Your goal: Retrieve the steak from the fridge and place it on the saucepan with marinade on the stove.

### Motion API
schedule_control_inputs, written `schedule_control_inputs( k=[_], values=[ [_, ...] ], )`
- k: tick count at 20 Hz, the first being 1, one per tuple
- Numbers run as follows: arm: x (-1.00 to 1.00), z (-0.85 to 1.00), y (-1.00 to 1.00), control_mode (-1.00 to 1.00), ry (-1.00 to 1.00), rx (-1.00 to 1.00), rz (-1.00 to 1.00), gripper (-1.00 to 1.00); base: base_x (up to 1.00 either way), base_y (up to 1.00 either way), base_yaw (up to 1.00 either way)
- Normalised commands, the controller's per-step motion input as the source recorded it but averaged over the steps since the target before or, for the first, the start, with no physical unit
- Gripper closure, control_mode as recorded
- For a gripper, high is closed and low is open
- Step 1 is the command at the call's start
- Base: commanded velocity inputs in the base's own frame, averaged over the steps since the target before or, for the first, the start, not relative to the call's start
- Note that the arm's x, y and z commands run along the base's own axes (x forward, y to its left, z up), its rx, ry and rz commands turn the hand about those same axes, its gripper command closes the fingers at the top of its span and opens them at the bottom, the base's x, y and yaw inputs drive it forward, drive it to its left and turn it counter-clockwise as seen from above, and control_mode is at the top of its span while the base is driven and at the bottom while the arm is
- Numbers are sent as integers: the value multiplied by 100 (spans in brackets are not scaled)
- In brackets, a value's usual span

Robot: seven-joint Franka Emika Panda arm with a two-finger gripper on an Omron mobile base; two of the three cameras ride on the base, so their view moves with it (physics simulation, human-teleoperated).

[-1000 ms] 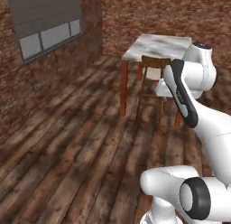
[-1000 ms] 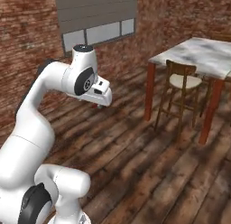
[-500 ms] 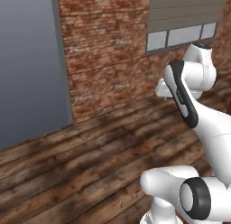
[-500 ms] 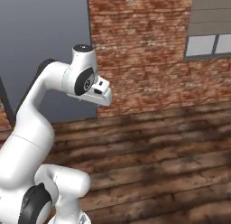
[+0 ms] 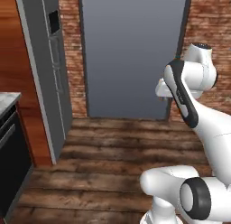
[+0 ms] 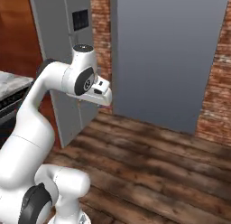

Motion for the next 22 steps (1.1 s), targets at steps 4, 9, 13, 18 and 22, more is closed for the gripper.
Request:
schedule_control_inputs(
  k=[4, 9, 13, 18, 22],
  values=[
    [0, 0, 0, 100, 0, 0, 0, -100, 1, 1, 99],
    [0, 0, 0, 100, 0, 0, 0, -100, 42, -7, 82],
    [0, 0, 0, 100, 0, 0, 0, -100, 48, -64, 40],
    [0, 0, 0, 100, 0, 0, 0, -100, 40, -82, 29],
    [0, 0, 0, 100, 0, 0, 0, -100, 42, -91, 25]
  ],
)
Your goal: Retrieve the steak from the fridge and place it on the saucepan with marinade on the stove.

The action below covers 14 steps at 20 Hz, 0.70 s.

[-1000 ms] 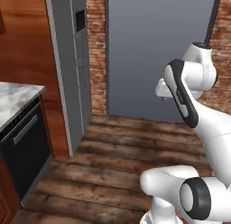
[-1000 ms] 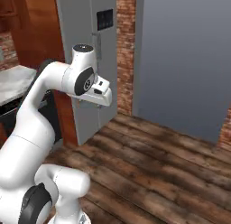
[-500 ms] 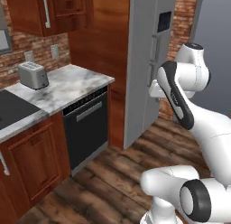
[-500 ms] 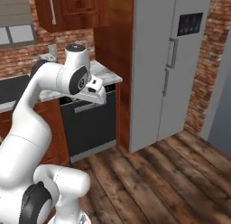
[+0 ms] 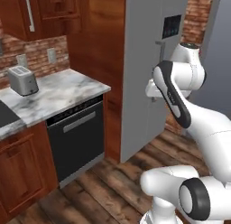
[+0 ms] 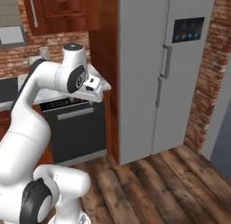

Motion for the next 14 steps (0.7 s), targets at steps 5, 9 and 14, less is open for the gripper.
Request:
schedule_control_inputs(
  k=[5, 9, 14],
  values=[
    [0, 0, 0, 100, 0, 0, 0, -100, 31, -100, 28],
    [0, 0, 0, 100, 0, 0, 0, -100, 39, -90, 27],
    [0, 0, 0, 100, 0, 0, 0, -100, 40, -88, 26]
  ],
)
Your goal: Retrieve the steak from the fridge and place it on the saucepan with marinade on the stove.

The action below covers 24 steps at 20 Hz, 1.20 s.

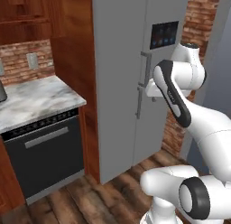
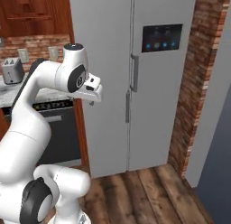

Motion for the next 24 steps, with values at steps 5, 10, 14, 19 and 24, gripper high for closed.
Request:
schedule_control_inputs(
  k=[5, 10, 14, 19, 24],
  values=[
    [0, 0, 0, 100, 0, 0, 0, -100, 37, -82, 25],
    [0, 0, 0, 100, 0, 0, 0, -100, 45, -63, 21],
    [0, 0, 0, 100, 0, 0, 0, -100, 53, -51, 20],
    [0, 0, 0, 100, 0, 0, 0, -100, 48, -56, 21],
    [0, 0, 0, 100, 0, 0, 0, -100, 43, -52, 21]
  ],
)
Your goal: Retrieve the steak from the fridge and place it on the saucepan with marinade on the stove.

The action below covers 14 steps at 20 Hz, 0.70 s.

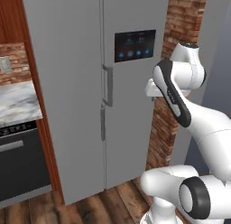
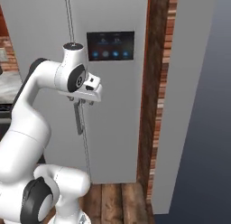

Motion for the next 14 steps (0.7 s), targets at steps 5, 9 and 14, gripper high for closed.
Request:
schedule_control_inputs(
  k=[5, 9, 14],
  values=[
    [0, 0, 0, 100, 0, 0, 0, -100, 38, -39, 20],
    [0, 0, 0, 100, 0, 0, 0, -100, 5, -13, 12],
    [0, 0, 0, 100, 0, 0, 0, -100, 0, 0, 4]
  ],
)
